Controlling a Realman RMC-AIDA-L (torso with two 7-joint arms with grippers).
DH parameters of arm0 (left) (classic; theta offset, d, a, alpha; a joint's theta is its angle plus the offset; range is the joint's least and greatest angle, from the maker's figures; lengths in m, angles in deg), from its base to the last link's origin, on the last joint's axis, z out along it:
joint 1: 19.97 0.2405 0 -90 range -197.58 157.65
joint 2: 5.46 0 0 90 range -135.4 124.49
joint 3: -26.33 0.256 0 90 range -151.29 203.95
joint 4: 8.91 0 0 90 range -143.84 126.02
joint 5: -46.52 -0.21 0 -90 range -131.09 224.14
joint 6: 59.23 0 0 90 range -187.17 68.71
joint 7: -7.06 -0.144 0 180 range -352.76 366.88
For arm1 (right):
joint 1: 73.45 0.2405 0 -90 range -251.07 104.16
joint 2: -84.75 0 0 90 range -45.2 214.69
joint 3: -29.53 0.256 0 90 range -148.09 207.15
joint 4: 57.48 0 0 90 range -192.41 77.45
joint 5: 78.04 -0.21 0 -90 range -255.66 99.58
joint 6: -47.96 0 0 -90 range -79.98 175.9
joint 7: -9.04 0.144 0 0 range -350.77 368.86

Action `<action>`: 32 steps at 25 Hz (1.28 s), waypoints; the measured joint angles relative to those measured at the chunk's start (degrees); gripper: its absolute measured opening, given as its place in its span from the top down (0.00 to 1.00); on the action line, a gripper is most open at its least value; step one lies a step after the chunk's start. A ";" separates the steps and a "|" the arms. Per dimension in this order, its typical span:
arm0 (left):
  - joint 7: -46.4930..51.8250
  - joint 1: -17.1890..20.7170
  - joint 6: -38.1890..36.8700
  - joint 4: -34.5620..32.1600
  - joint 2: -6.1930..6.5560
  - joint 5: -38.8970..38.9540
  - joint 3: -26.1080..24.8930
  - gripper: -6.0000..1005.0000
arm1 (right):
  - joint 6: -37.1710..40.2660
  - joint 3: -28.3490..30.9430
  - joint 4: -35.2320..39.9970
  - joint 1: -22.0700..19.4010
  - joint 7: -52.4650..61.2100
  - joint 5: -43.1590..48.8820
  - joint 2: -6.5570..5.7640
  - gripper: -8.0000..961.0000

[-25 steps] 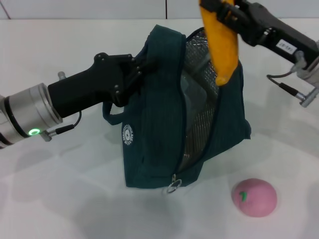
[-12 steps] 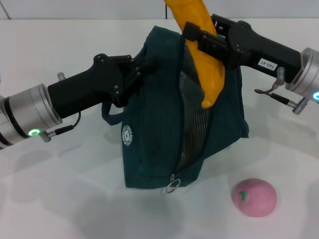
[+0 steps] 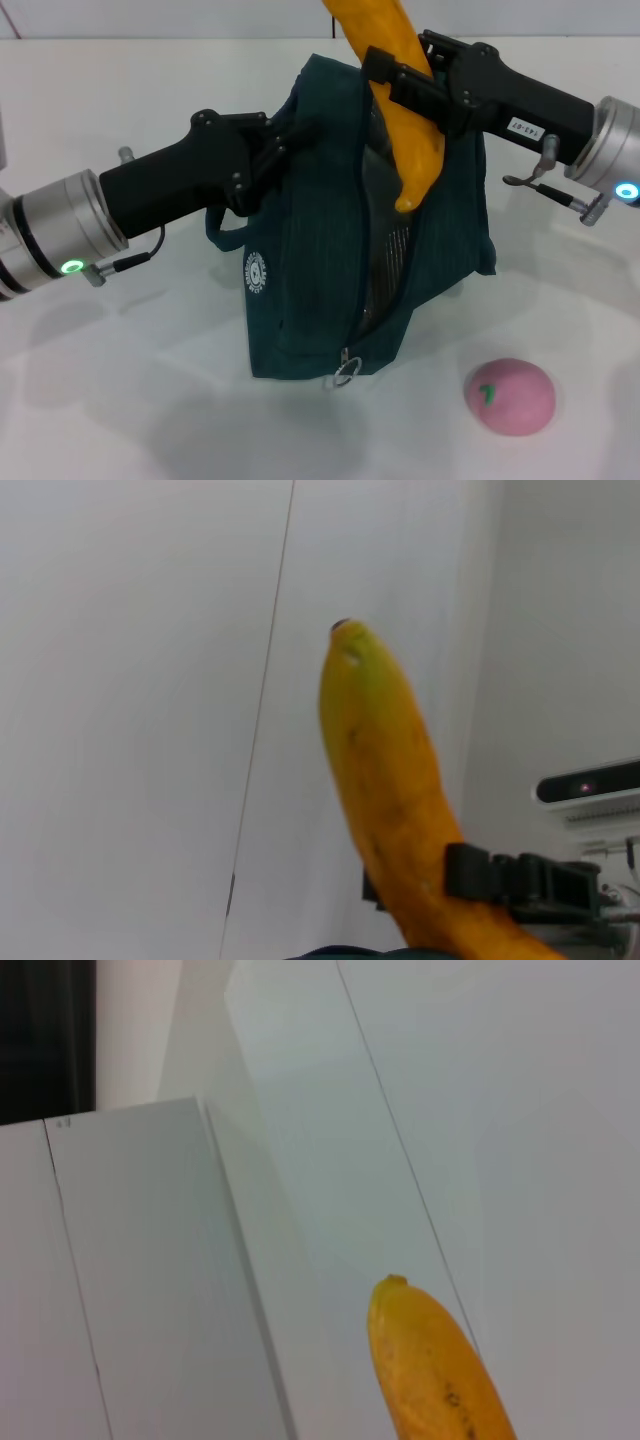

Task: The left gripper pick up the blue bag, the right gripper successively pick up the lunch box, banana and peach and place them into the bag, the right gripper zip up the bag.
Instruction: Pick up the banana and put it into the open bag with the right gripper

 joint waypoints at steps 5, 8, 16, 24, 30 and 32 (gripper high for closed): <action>-0.02 0.13 0.29 -0.16 -0.03 0.00 0.00 0.95 | -0.85 -0.07 -0.07 0.13 -1.01 0.17 0.00 0.49; -0.06 0.00 0.86 -0.80 -0.04 -0.18 0.00 0.95 | -0.45 0.12 -0.13 0.23 -1.69 0.03 0.00 0.49; -0.14 -0.18 1.43 -1.10 -0.05 -0.35 0.00 0.95 | 1.43 -0.34 -0.13 1.10 -7.90 0.22 -0.01 0.48; -0.16 -0.03 1.42 -1.07 0.07 0.40 0.00 0.95 | 3.38 -0.42 0.83 1.87 -11.06 -0.01 0.00 0.47; -0.16 0.25 1.11 -0.87 0.27 1.83 -0.06 0.95 | 1.22 -0.49 0.81 3.49 -13.77 0.10 0.00 0.46; -0.16 0.27 1.09 -0.84 0.26 1.85 -0.07 0.95 | 0.65 -0.61 0.64 3.75 -14.63 0.22 0.00 0.46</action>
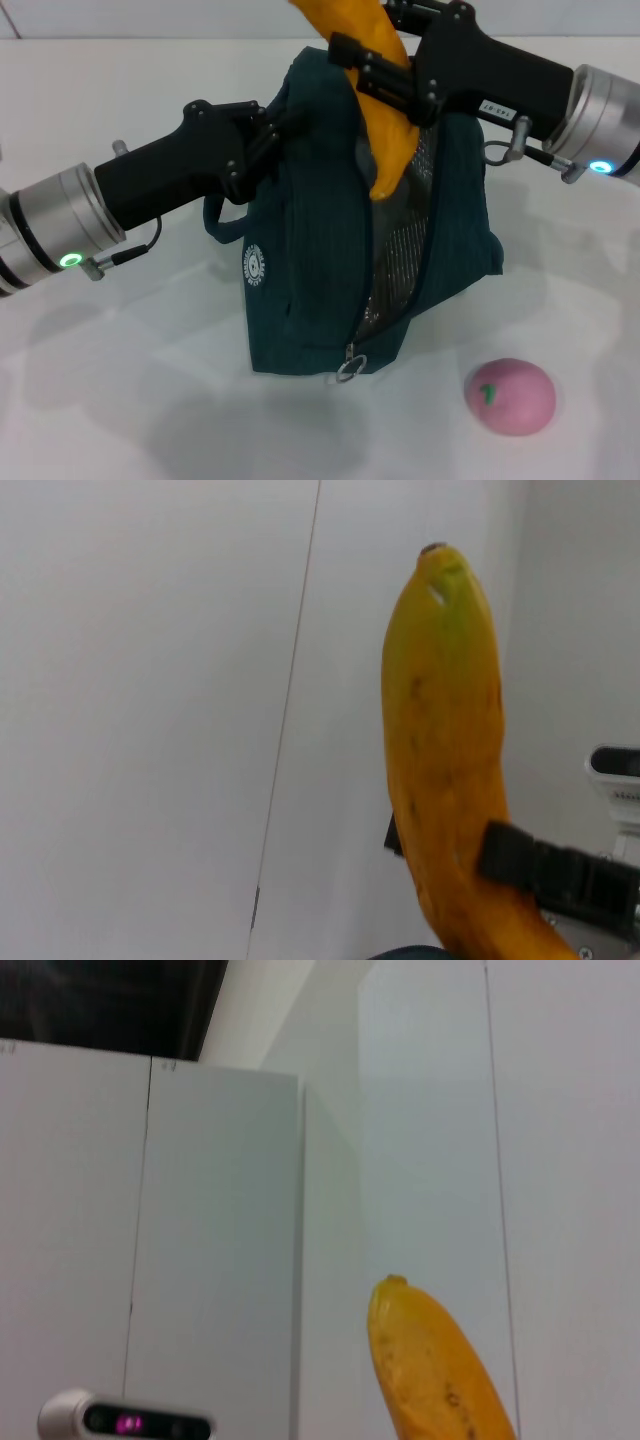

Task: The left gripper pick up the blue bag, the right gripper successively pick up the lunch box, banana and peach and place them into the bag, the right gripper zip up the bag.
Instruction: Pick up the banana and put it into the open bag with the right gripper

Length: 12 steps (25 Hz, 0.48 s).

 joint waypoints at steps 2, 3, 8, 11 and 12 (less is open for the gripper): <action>0.00 -0.03 0.02 0.01 -0.04 0.00 -0.02 0.95 | -0.86 -1.60 0.07 0.08 -0.37 0.08 0.00 0.46; 0.00 -0.04 0.03 0.03 -0.05 0.00 -0.01 0.95 | -0.97 -2.01 0.10 0.07 -0.38 0.08 0.00 0.46; 0.00 -0.13 0.16 0.22 -0.03 0.00 -0.02 0.95 | -1.33 -4.72 0.53 -0.98 -0.39 0.14 0.00 0.45; 0.00 -0.16 0.21 0.36 0.01 0.00 -0.02 0.95 | -1.36 -5.10 0.92 -2.36 -0.41 -0.03 0.00 0.45; 0.00 -0.16 0.21 0.43 0.04 0.00 -0.02 0.95 | -1.37 -5.10 0.98 -2.51 -0.41 -0.09 0.00 0.45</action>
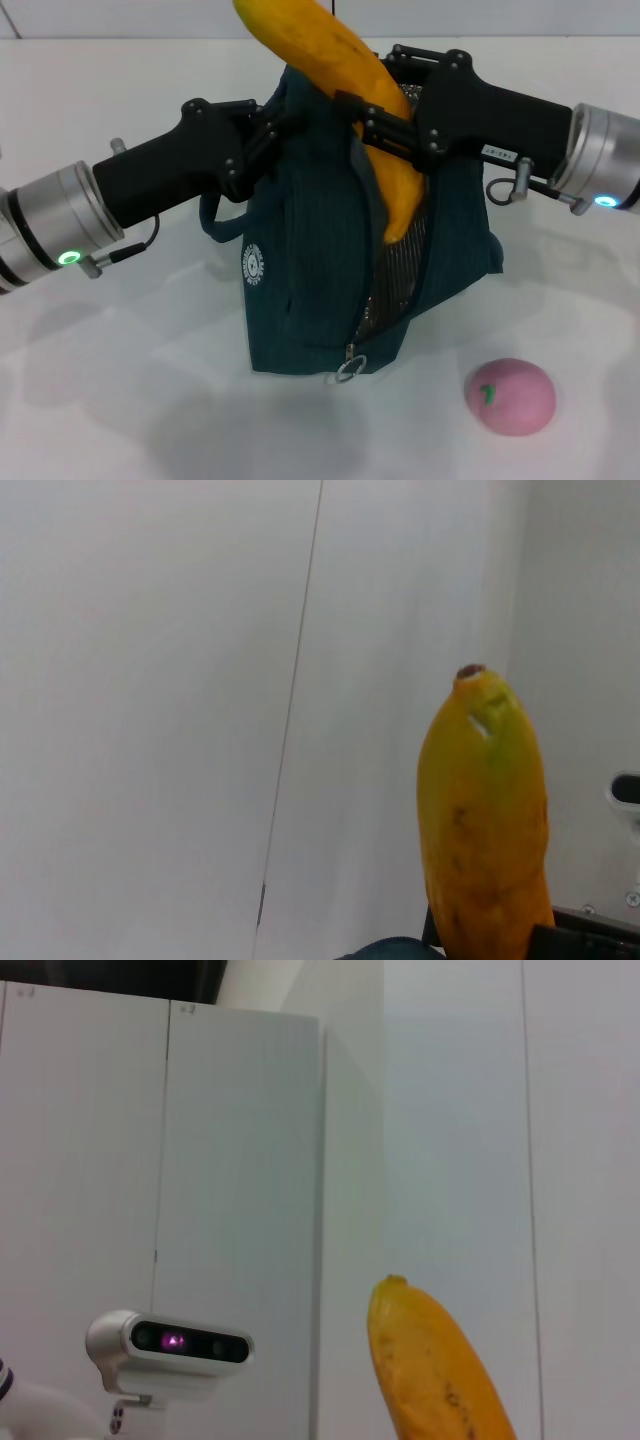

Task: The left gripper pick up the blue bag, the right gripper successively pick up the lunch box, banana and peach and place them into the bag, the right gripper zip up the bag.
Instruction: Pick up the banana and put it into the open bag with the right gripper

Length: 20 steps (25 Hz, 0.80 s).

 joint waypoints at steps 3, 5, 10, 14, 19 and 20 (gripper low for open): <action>0.00 -0.02 0.00 0.04 0.07 0.00 0.00 0.95 | -0.03 0.03 0.47 -0.78 0.51 -0.11 0.00 0.44; 0.00 -0.03 0.00 0.04 0.08 0.00 0.00 0.95 | -0.08 0.03 0.62 -0.95 1.12 -0.05 0.00 0.44; 0.00 0.01 0.00 0.11 0.10 0.00 0.06 0.95 | -0.36 -0.26 0.65 -1.06 1.56 0.22 0.00 0.44; 0.00 0.10 -0.04 0.11 0.10 -0.08 0.09 0.95 | -0.33 -1.32 1.92 -1.83 2.01 0.30 0.00 0.43; 0.00 0.14 -0.01 0.11 0.05 -0.15 0.09 0.95 | -0.28 -1.44 4.57 -4.19 3.94 -0.19 0.00 0.43; 0.00 0.14 0.00 0.11 0.04 -0.15 0.09 0.95 | -0.07 -1.28 4.69 -4.55 3.97 -0.54 0.00 0.43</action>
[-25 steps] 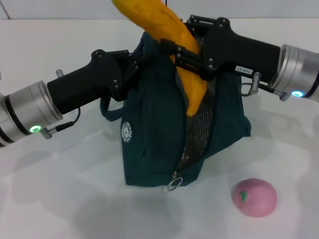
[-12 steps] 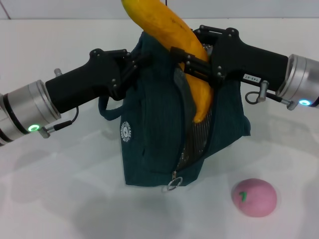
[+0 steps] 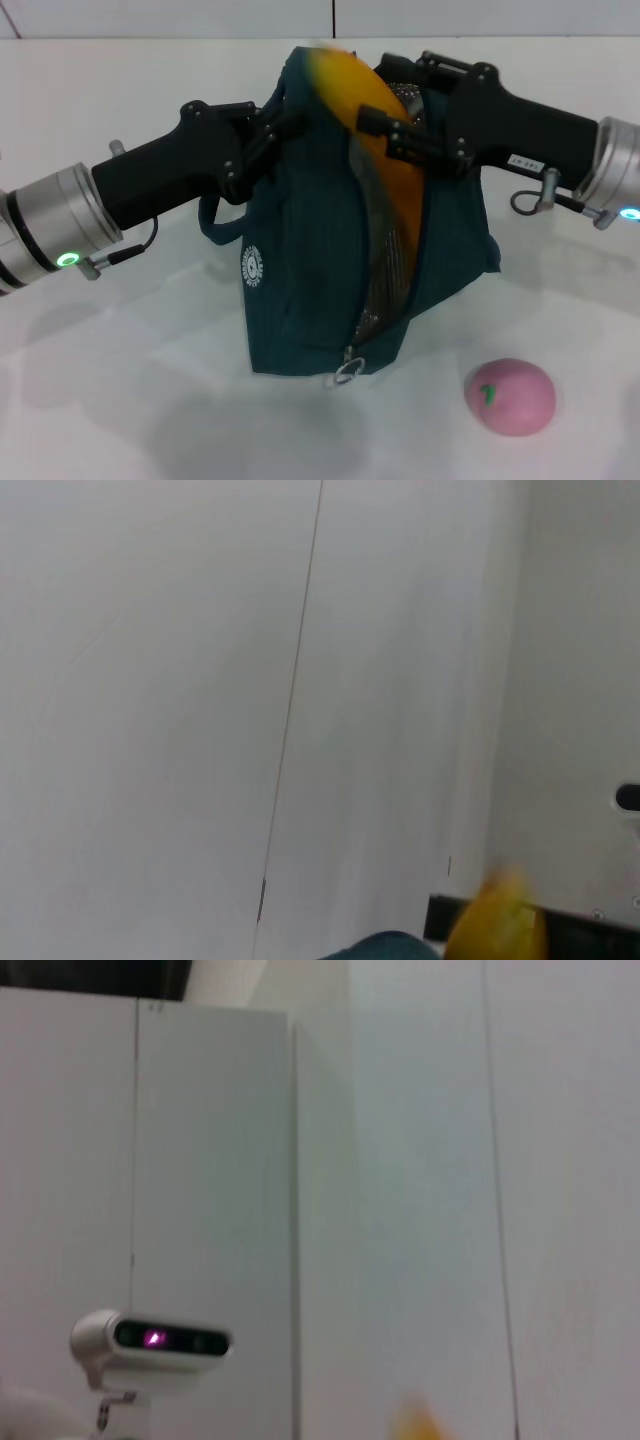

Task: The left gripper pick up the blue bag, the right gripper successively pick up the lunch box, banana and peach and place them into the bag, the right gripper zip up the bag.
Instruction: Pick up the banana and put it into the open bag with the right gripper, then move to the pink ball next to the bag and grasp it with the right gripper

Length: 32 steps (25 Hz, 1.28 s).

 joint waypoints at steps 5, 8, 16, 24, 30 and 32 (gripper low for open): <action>0.00 -0.10 0.00 0.00 -0.05 -0.30 0.00 0.95 | 2.29 -0.15 0.39 -2.02 0.27 -5.41 0.00 0.36; 0.00 -0.17 0.00 -0.02 -0.10 -0.38 0.00 0.95 | 3.47 0.01 0.83 -3.50 0.36 -8.04 0.00 0.29; 0.00 0.19 -0.01 -0.07 -0.12 -0.31 0.00 0.95 | 5.41 -1.88 5.94 -10.17 3.31 -8.79 -0.75 0.14; -0.31 1.63 0.00 0.08 0.12 0.02 0.00 0.94 | 9.60 -4.28 23.17 -25.47 8.72 12.37 -2.74 0.14; -1.14 1.92 -0.01 0.09 0.14 -0.18 0.00 0.94 | 7.03 -4.20 24.95 -31.67 6.72 18.20 -2.02 0.14; -1.17 1.64 -0.02 0.09 0.06 -0.28 0.00 0.94 | 5.45 -4.49 24.22 -31.83 6.68 18.76 -1.91 0.14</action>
